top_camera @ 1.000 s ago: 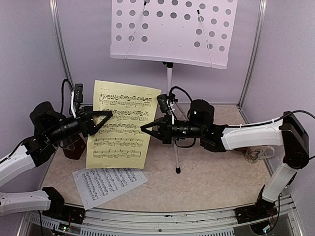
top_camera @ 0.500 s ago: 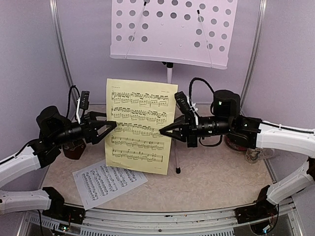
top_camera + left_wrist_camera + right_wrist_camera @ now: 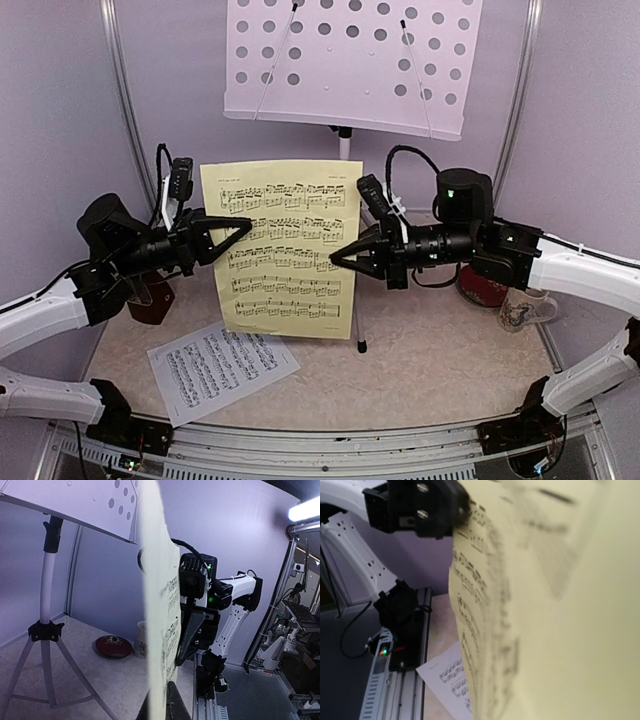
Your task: Set up the instrument practice props
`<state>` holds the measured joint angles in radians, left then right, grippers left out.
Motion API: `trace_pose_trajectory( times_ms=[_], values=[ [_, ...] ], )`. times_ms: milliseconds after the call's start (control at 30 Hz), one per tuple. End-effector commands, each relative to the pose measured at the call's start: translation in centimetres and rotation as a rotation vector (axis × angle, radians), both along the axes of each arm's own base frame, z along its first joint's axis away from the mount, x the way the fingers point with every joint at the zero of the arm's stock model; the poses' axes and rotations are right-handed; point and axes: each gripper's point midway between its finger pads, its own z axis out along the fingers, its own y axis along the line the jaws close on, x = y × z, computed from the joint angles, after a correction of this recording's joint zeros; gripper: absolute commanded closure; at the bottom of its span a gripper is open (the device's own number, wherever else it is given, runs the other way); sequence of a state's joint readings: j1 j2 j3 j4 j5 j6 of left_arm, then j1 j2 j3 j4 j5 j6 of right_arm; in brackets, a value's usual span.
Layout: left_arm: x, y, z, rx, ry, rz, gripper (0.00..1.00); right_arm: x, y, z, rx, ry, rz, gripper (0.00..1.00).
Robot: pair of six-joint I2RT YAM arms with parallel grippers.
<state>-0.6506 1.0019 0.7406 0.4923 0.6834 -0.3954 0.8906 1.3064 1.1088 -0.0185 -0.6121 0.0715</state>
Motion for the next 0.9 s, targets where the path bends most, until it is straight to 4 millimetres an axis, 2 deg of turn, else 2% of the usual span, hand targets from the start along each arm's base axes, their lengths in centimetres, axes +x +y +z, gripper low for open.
trace_pose_trajectory(
  times_ms=[0, 133, 267, 467, 633, 867],
  values=[
    [-0.5, 0.1, 3.2, -0.053, -0.076, 0.0, 1.0, 0.3, -0.9, 3.1, 0.06, -0.038, -0.038, 0.8],
    [-0.9, 0.2, 4.3, -0.083, -0.086, -0.026, 1.0, 1.1, -1.8, 5.2, 0.163, -0.088, -0.116, 0.53],
    [-1.3, -0.2, 4.6, -0.084, -0.083, -0.064, 1.0, 1.7, -1.7, 7.0, 0.234, -0.115, -0.14, 0.47],
    [-1.6, -0.4, 5.2, -0.101, -0.084, -0.105, 1.0, 2.0, 0.3, 8.0, 0.268, -0.106, -0.072, 0.35],
    [-1.8, -0.5, 5.5, -0.109, -0.083, -0.119, 1.0, 1.7, 0.4, 9.1, 0.309, -0.126, -0.045, 0.38],
    [-1.0, -0.8, 5.6, -0.11, -0.059, -0.111, 1.0, 1.0, 0.6, 9.7, 0.339, -0.136, 0.002, 0.56]
  ],
)
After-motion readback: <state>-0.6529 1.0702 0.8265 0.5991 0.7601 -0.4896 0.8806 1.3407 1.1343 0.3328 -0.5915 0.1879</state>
